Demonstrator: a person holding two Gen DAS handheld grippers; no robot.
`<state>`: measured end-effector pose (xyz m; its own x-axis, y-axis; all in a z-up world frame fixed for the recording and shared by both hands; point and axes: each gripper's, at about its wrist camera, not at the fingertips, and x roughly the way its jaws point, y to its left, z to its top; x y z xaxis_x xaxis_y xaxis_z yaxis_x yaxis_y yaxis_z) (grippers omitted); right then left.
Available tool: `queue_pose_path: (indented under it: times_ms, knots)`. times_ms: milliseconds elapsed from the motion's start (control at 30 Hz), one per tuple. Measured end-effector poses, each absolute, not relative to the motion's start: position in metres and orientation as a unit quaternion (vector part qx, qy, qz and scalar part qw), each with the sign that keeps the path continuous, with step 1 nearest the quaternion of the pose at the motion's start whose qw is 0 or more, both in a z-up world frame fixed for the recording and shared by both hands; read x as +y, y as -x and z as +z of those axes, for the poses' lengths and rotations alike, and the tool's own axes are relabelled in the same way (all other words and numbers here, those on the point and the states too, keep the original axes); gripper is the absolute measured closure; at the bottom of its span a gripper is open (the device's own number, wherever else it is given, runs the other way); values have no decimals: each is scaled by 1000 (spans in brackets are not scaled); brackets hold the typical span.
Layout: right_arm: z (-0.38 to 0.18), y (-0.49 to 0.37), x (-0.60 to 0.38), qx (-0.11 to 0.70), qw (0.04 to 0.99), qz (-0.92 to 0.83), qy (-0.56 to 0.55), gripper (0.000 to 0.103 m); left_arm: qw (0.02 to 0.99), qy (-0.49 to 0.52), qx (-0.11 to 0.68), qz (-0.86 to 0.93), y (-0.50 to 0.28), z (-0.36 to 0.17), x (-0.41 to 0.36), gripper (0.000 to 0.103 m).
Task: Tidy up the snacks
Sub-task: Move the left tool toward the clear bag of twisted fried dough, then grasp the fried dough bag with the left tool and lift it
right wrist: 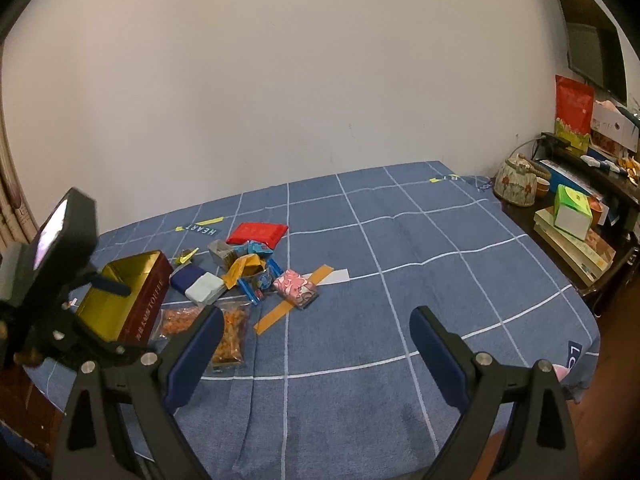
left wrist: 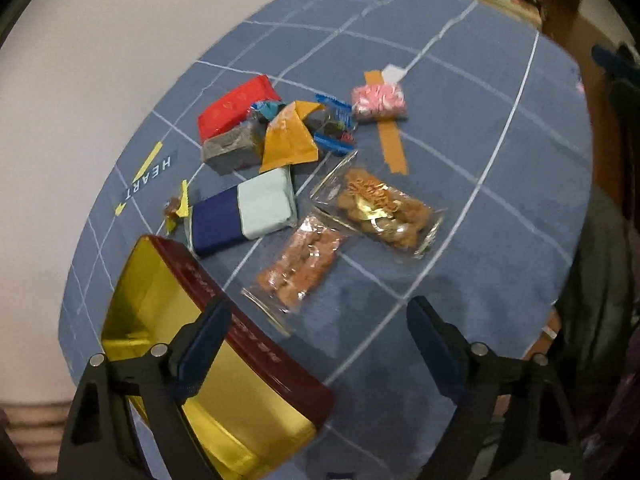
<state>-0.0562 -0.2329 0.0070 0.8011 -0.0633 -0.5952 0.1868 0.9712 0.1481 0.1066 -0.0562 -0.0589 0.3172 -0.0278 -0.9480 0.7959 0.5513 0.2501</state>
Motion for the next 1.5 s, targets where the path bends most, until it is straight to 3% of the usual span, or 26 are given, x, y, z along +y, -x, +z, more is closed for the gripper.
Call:
queue_pose_path:
  times_ms: [633,667,733,900,1133,1500]
  knots:
    - [-14,41,-235,345,931,-60,-101,7,664,-407,550,-302,-153,-100,-58,19]
    - [-14,41,-235,347,930,-60,-101,7,663,-409,550,-301,-154,-102,-59,20]
    - [-16,40,-235,351,929,-59,-101,7,660,-411,553,-301,-154,-107,-60,32]
    - [-19,38,-237,357,927,-58,-101,7,647,-418,562,-301,-163,-122,-59,44]
    - [-25,35,-236,366,923,-56,-99,7,652,-401,566,-306,-170,-123,-51,44]
    - [-27,35,-238,370,921,-59,-101,7,700,-372,549,-267,-158,-121,-46,58]
